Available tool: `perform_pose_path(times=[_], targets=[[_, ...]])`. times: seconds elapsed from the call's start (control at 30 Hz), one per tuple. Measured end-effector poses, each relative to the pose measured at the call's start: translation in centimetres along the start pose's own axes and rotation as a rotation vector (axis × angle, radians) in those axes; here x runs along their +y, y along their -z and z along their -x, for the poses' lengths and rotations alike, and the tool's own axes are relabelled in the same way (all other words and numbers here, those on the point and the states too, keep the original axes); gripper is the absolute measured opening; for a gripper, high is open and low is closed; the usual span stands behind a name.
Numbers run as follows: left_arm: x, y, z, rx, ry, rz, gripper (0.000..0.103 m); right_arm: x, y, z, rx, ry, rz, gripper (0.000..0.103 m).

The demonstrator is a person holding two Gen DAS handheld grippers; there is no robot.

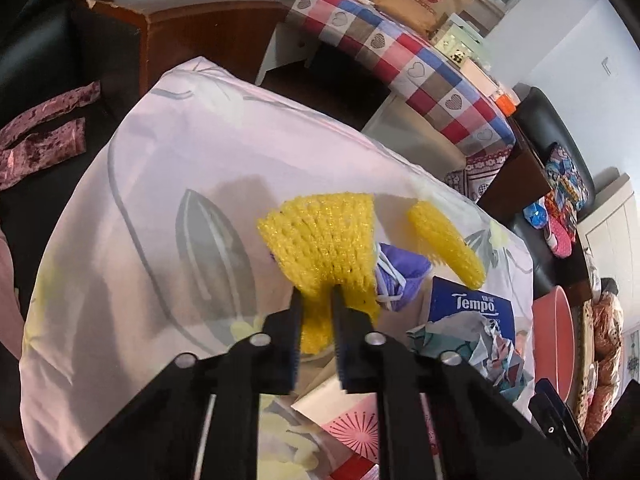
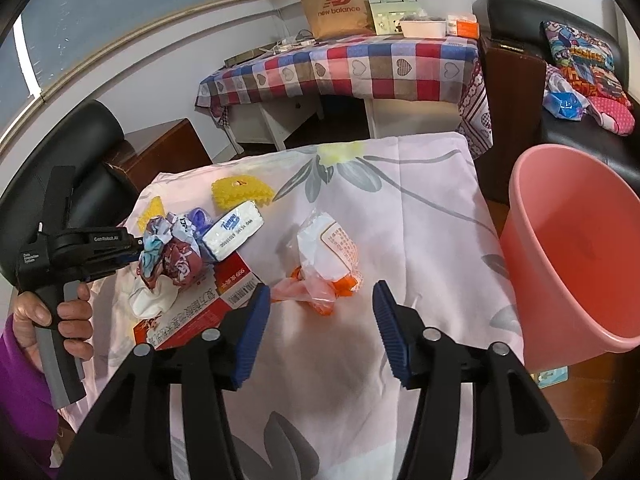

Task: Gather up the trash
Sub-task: 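Grasp the yellow foam net with the left gripper while the right gripper grasps the orange-printed bag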

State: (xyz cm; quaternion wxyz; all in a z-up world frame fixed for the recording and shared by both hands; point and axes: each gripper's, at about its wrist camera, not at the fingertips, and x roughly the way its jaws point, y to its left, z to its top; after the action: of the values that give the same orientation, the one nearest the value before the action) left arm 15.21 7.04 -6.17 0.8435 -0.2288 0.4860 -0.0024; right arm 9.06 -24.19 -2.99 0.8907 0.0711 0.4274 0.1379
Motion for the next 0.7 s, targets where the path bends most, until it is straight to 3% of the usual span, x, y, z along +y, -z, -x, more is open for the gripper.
perform_pose_path(times=[0.2,0.5,0.7], targets=[[-0.2,-0.2,1.9,-0.055,0.005,-0.010,0.007,-0.1,-0.1,-0.4,0.001,0.005,-0.001,0.054],[-2.0,0.4,7.1,-0.172,0.015,-0.109,0.007,0.2,-0.6,-2.1,0.024,0.007,0.013,0.054],[-3.7,2.0,8.8,-0.197,0.039,-0.161,0.007,0.9,-0.8,-3.7,0.045,0.022,0.038,0.054]])
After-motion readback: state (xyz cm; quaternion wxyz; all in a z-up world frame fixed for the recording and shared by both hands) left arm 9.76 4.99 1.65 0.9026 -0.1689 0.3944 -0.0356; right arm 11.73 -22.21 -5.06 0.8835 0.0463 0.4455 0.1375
